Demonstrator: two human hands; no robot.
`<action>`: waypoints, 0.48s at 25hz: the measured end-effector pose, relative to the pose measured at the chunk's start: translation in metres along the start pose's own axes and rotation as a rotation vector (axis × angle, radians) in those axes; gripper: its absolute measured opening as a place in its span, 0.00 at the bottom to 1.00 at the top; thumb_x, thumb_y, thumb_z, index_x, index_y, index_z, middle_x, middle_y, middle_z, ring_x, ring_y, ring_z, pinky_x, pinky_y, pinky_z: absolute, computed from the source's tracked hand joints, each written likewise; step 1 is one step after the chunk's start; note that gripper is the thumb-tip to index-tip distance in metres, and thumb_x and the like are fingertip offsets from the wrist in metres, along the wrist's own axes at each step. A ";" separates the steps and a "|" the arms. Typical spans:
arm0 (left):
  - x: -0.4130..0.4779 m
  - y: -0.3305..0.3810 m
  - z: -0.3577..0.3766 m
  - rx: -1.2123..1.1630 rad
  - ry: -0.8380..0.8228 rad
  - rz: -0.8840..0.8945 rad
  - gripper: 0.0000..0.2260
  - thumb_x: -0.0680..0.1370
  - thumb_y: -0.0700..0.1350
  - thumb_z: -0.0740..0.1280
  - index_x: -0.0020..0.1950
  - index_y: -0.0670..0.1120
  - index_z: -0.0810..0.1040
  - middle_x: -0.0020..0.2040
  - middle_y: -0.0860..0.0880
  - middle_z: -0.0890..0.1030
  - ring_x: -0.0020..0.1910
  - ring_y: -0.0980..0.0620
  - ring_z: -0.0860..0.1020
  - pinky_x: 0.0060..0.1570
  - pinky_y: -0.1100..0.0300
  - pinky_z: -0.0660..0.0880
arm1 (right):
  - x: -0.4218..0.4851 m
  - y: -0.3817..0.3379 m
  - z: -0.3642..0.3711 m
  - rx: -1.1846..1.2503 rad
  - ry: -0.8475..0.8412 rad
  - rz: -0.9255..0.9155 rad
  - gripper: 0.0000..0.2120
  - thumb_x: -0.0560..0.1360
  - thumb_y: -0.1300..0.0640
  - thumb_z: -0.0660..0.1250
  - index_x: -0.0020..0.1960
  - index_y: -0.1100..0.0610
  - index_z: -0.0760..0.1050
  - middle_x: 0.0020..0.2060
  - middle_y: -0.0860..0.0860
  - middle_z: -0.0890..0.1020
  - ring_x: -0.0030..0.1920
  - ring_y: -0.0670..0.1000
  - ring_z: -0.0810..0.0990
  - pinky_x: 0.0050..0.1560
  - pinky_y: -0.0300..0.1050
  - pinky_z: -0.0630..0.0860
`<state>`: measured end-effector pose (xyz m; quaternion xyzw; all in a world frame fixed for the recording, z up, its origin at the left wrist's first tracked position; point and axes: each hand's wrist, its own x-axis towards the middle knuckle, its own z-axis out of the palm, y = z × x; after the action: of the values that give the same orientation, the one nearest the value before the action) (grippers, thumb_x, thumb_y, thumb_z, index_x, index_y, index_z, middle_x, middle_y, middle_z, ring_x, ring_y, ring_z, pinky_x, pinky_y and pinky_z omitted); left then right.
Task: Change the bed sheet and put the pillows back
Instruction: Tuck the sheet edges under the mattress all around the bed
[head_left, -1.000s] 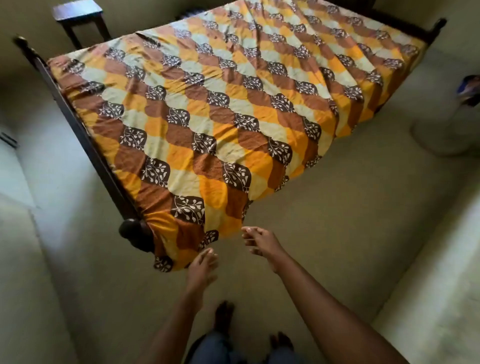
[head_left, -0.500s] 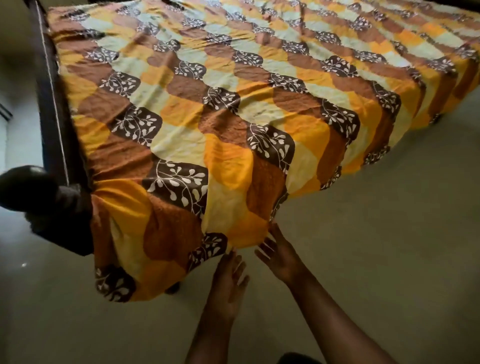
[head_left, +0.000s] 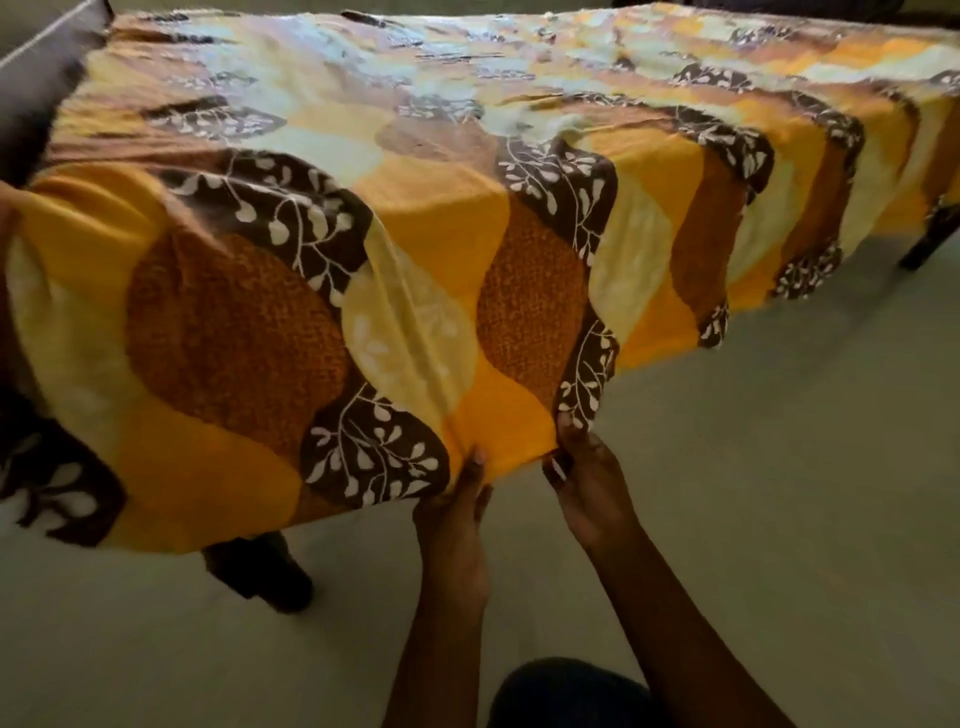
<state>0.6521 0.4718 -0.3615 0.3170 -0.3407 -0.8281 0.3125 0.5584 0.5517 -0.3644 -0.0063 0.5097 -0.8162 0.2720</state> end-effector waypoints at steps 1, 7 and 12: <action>-0.001 -0.001 0.000 -0.006 0.041 0.008 0.23 0.65 0.44 0.74 0.57 0.56 0.72 0.65 0.50 0.73 0.61 0.49 0.74 0.53 0.55 0.74 | -0.001 0.000 0.000 0.020 -0.021 0.032 0.09 0.72 0.49 0.67 0.49 0.51 0.77 0.43 0.47 0.83 0.49 0.49 0.78 0.48 0.42 0.72; -0.004 -0.015 0.030 -0.031 -0.142 -0.179 0.17 0.68 0.43 0.68 0.55 0.53 0.74 0.58 0.53 0.77 0.63 0.48 0.72 0.60 0.48 0.69 | 0.037 -0.026 -0.017 0.325 0.021 0.154 0.21 0.75 0.40 0.59 0.61 0.52 0.70 0.52 0.54 0.79 0.53 0.52 0.78 0.54 0.47 0.75; 0.007 -0.035 0.081 -0.018 -0.161 -0.175 0.14 0.73 0.43 0.67 0.57 0.54 0.74 0.57 0.54 0.77 0.61 0.50 0.73 0.55 0.52 0.72 | 0.073 -0.065 -0.017 0.380 0.123 0.066 0.19 0.74 0.44 0.64 0.60 0.54 0.73 0.56 0.53 0.76 0.55 0.51 0.76 0.56 0.48 0.73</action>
<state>0.5776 0.5159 -0.3442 0.2751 -0.3282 -0.8781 0.2133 0.4628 0.5543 -0.3373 0.1118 0.3622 -0.8872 0.2629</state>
